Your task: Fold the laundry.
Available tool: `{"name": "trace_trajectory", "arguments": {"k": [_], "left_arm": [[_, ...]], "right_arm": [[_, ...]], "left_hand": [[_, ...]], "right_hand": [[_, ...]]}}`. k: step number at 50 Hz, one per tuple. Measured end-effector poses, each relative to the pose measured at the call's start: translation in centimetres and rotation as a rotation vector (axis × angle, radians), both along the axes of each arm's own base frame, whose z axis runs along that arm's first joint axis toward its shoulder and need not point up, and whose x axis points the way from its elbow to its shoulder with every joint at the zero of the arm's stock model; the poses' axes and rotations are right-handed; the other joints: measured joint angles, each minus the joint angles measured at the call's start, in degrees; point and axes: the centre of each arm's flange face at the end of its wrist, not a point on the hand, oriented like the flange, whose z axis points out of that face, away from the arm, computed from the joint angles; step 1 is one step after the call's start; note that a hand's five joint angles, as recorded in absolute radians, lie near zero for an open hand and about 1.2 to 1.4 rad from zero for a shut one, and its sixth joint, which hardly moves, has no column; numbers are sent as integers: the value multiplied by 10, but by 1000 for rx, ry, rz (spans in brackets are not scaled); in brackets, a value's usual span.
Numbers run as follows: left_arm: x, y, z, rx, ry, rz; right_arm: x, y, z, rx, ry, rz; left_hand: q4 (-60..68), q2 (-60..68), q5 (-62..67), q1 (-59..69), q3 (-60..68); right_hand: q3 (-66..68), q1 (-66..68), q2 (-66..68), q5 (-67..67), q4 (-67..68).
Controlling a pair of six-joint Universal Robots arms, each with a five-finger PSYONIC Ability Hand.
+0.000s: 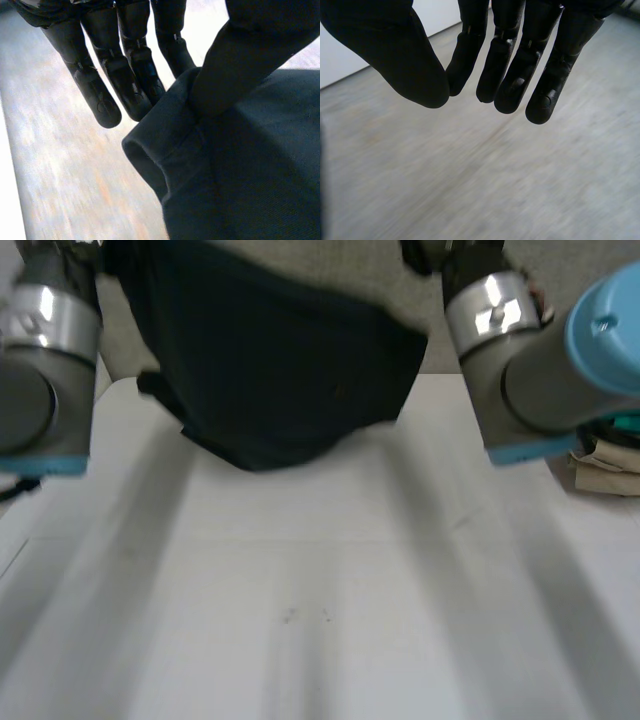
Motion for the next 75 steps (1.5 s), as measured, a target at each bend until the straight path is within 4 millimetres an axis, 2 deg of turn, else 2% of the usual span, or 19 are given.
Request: {"name": "trace_trajectory", "arguments": {"k": [2,5,7,10,14,16,18,25,33,44,48,50,52,59,60,62,64,70,75], "left_arm": [[1,3,-28,85,-28,1],[1,5,-38,114,-38,1],[3,23,-82,266,-92,-8],[6,46,-112,386,-140,-27],[5,80,-134,481,-201,-74],[4,93,-137,495,-226,-95],[4,106,-135,495,-253,-113],[5,126,-122,460,-296,-126],[6,145,-100,407,-304,-133],[6,158,-87,377,-293,-148],[7,160,-88,377,-292,-148],[7,160,-88,378,-292,-148],[8,160,-89,382,-294,-144],[12,159,-99,421,-307,-133],[13,160,-103,444,-314,-131],[14,160,-104,454,-317,-130],[17,163,-112,514,-336,-131],[21,178,-130,678,-394,-156],[24,197,-148,840,-469,-184]], "right_arm": [[-1,4,-22,66,54,12],[-2,6,-33,100,79,17],[-11,14,-85,309,202,16],[-22,26,-123,490,299,10],[-41,44,-162,730,413,-7],[-48,48,-171,804,439,-15],[-54,51,-176,868,449,-20],[-59,53,-181,991,375,-5],[-48,55,-179,1148,92,98],[22,52,-210,1014,148,216],[40,46,-228,966,196,202],[41,46,-229,963,199,200],[44,41,-232,927,222,159],[27,50,-181,795,283,79],[14,57,-159,741,320,50],[8,59,-152,724,338,38],[-21,71,-133,665,448,-24],[-71,113,-126,648,749,-111],[-98,153,-139,722,975,-106]], "left_hand": [[1,1,0,0,2],[2,1,0,0,2],[2,1,0,0,2],[2,1,0,0,2],[2,1,0,0,2],[2,2,0,0,2],[2,2,0,0,2],[2,2,0,0,2],[2,2,0,0,2],[2,2,0,0,2],[2,2,0,0,2],[2,2,0,0,2],[2,2,0,0,2],[2,2,0,0,2],[2,2,0,0,2],[2,2,0,0,2],[2,2,0,0,2],[2,2,0,0,2],[2,2,0,0,2]], "right_hand": [[0,0,0,0,0],[0,0,0,0,0],[0,0,0,0,0],[0,-1,-1,0,2],[-390,-349,-403,-382,-388],[-390,-349,-403,-382,-388],[-528,-441,-525,-521,-528],[-552,-456,-543,-533,-542],[-552,-456,-543,-533,-542],[-541,-448,-533,-524,-532],[-218,-148,-193,-224,-221],[-180,-126,-166,-201,-196],[-7,-11,1,-19,-10],[0,-10,3,-13,0],[0,-10,3,-13,0],[0,-10,3,-13,0],[0,-10,3,-13,0],[0,-10,3,-11,0],[0,-10,3,-11,0]]}}
